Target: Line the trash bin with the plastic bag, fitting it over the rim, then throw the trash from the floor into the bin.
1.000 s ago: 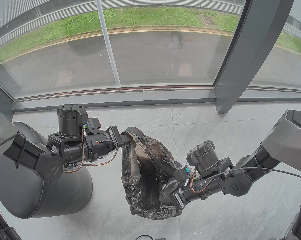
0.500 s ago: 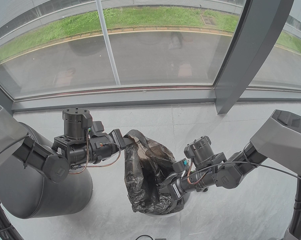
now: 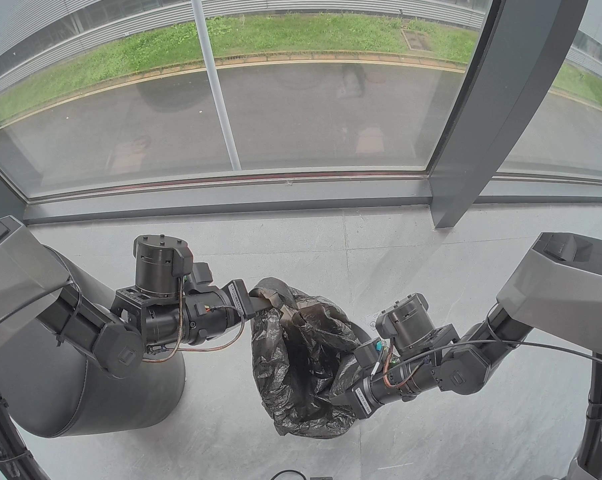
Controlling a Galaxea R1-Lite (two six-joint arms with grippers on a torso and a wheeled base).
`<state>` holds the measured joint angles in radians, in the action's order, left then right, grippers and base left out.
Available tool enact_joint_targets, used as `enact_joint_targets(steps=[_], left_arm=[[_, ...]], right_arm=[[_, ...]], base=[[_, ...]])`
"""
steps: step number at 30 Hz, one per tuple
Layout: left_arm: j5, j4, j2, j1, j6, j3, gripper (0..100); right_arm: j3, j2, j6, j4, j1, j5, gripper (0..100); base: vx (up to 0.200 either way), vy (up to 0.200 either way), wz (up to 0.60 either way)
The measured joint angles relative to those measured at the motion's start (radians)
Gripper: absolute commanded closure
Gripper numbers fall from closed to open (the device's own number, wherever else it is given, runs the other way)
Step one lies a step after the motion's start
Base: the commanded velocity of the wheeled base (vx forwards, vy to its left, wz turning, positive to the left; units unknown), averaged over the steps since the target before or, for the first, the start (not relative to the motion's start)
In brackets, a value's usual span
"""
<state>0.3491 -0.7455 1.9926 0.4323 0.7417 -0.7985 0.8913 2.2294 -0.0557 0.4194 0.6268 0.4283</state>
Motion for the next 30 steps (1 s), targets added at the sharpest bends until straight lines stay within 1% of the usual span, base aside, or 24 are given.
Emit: enact_joint_targets(steps=[3, 6, 11, 18, 22, 25, 30], left_arm=[[-0.003, 0.001, 0.002, 0.002, 0.0, 0.024, 100], [-0.021, 0.007, 0.003, 0.002, 0.0, 0.045, 100], [-0.089, 0.056, 0.003, 0.004, -0.003, 0.059, 100], [-0.175, 0.194, 0.003, 0.01, -0.007, 0.036, 100], [-0.205, 0.243, 0.002, 0.019, -0.02, 0.023, 100], [-0.216, 0.254, 0.002, 0.034, -0.022, 0.019, 100], [-0.239, 0.267, 0.016, 0.065, -0.023, 0.021, 100]], right_arm=[[-0.06, -0.012, 0.0, 0.068, 0.001, -0.033, 100], [-0.114, -0.024, 0.004, 0.093, 0.002, -0.064, 100], [-0.179, -0.046, 0.025, 0.11, 0.0, -0.077, 100], [-0.24, -0.094, 0.032, 0.113, -0.006, -0.094, 100], [-0.26, -0.112, 0.037, 0.113, -0.013, -0.115, 100], [-0.268, -0.117, 0.038, 0.114, -0.015, -0.14, 100], [-0.276, -0.116, 0.039, 0.114, -0.017, -0.15, 100]], base=[[0.0, 0.0, 0.0], [0.0, 0.0, 0.0], [0.0, 0.0, 0.0], [0.0, 0.0, 0.0], [0.0, 0.0, 0.0], [0.0, 0.0, 0.0], [0.0, 0.0, 0.0]])
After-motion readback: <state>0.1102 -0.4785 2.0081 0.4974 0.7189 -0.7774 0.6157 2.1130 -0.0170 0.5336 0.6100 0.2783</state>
